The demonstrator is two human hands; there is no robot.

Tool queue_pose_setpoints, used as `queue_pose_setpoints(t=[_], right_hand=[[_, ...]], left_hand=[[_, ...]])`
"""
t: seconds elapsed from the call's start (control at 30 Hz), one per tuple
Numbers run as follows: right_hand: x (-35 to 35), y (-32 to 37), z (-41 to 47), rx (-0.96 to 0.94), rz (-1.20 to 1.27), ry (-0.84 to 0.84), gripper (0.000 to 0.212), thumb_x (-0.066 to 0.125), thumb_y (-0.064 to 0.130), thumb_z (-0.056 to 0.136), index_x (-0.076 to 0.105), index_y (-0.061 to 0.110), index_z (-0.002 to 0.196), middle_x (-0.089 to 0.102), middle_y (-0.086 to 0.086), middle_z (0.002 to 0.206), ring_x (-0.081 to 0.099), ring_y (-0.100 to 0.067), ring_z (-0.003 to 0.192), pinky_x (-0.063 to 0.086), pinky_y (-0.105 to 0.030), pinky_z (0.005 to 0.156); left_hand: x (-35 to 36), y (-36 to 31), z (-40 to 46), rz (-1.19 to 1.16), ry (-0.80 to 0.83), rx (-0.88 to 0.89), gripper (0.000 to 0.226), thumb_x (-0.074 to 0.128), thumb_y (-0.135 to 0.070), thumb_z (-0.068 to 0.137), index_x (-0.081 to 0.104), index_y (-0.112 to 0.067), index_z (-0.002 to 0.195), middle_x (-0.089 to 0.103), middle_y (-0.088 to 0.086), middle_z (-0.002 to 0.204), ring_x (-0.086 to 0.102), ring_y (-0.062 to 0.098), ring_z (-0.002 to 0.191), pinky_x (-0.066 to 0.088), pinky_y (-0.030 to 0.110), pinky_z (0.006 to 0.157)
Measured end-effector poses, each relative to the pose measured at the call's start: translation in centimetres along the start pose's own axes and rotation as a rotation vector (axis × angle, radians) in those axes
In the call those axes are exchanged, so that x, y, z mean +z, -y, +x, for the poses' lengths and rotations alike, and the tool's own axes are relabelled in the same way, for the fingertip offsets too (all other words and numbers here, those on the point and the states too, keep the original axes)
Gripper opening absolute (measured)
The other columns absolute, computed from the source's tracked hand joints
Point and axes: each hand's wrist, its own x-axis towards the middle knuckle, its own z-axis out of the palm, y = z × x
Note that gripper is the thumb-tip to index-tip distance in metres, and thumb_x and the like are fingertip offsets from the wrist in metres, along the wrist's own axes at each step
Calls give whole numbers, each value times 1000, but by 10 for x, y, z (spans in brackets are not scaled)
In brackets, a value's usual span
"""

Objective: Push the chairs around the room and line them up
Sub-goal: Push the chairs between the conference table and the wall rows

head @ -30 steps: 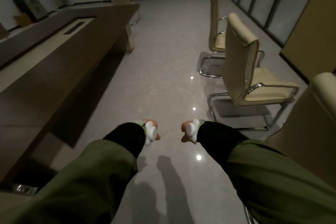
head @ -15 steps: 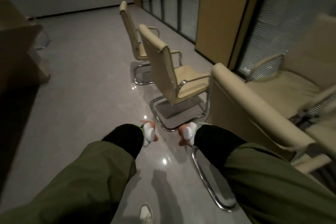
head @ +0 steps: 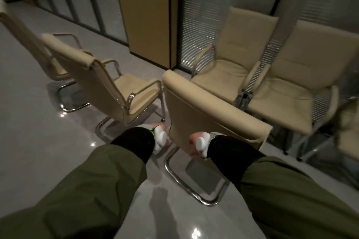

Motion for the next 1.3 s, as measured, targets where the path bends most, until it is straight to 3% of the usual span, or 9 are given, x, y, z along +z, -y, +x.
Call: queue_pose_setpoints(t=[0.07, 0.17, 0.3, 0.4, 0.47, 0.63, 0.87, 1.07, 1.3], right_hand=[[-11, 2, -3, 31, 8, -25, 44, 70, 22, 91, 58, 4, 129, 59, -17, 130, 56, -32, 121, 45, -33, 94], [-32, 3, -6, 66, 61, -27, 36, 64, 13, 92, 61, 0, 125, 64, -17, 121, 60, -32, 116, 49, -32, 83], [-61, -6, -19, 132, 102, -263, 34, 61, 19, 92, 57, 2, 122, 62, -17, 115, 60, -38, 107, 49, -39, 91], [-80, -18, -36, 157, -4, -378, 49, 68, 28, 89, 51, 10, 131, 50, -13, 125, 52, -36, 112, 46, -39, 93], [-85, -29, -43, 233, -13, -439, 62, 71, 32, 85, 45, 15, 139, 43, -11, 130, 45, -35, 119, 44, -40, 96], [-68, -54, -46, 393, -21, -447, 86, 79, 45, 75, 34, 24, 145, 36, -8, 142, 37, -33, 129, 35, -44, 102], [-57, -71, -28, 400, -17, -462, 113, 83, 42, 68, 13, 26, 154, 30, -5, 153, 30, -30, 140, 21, -47, 114], [-74, -80, -9, 454, 23, -403, 106, 86, 53, 52, 35, 30, 142, 52, -1, 132, 54, -29, 117, 41, -43, 95], [-74, -86, -2, 476, 4, -410, 104, 85, 60, 49, 37, 31, 137, 53, -1, 121, 56, -29, 109, 41, -45, 92]], left_hand=[[-10, -2, 22, -9, -31, 32, 34, 74, -38, 81, 47, -25, 96, 58, 1, 102, 52, 22, 83, 44, 28, 71], [-34, -11, 34, 74, -125, 128, 52, 71, -41, 68, 41, -21, 106, 48, 14, 117, 54, 37, 105, 48, 45, 91], [-68, -35, 31, 174, -221, 269, 77, 77, -37, 74, 34, -18, 136, 38, 15, 132, 43, 41, 123, 43, 50, 98], [-83, -50, 40, 231, -241, 348, 99, 80, -36, 74, 19, -28, 152, 25, 11, 152, 30, 39, 137, 32, 53, 107], [-89, -59, 48, 264, -238, 413, 101, 77, -36, 76, 13, -31, 155, 15, 9, 160, 22, 38, 143, 25, 56, 112], [-91, -76, 64, 348, -188, 486, 104, 76, -36, 76, 9, -30, 155, 13, 8, 160, 19, 36, 146, 18, 66, 113], [-101, -86, 89, 339, -99, 474, 116, 81, -46, 73, 1, -39, 156, -4, 4, 165, 2, 35, 151, 7, 65, 116], [-103, -98, 104, 389, -143, 478, 112, 84, -52, 63, 18, -36, 152, 25, 8, 153, 18, 37, 143, 20, 65, 111], [-107, -107, 119, 401, -141, 495, 98, 86, -58, 51, 39, -34, 134, 45, 8, 134, 39, 36, 130, 21, 65, 112]])
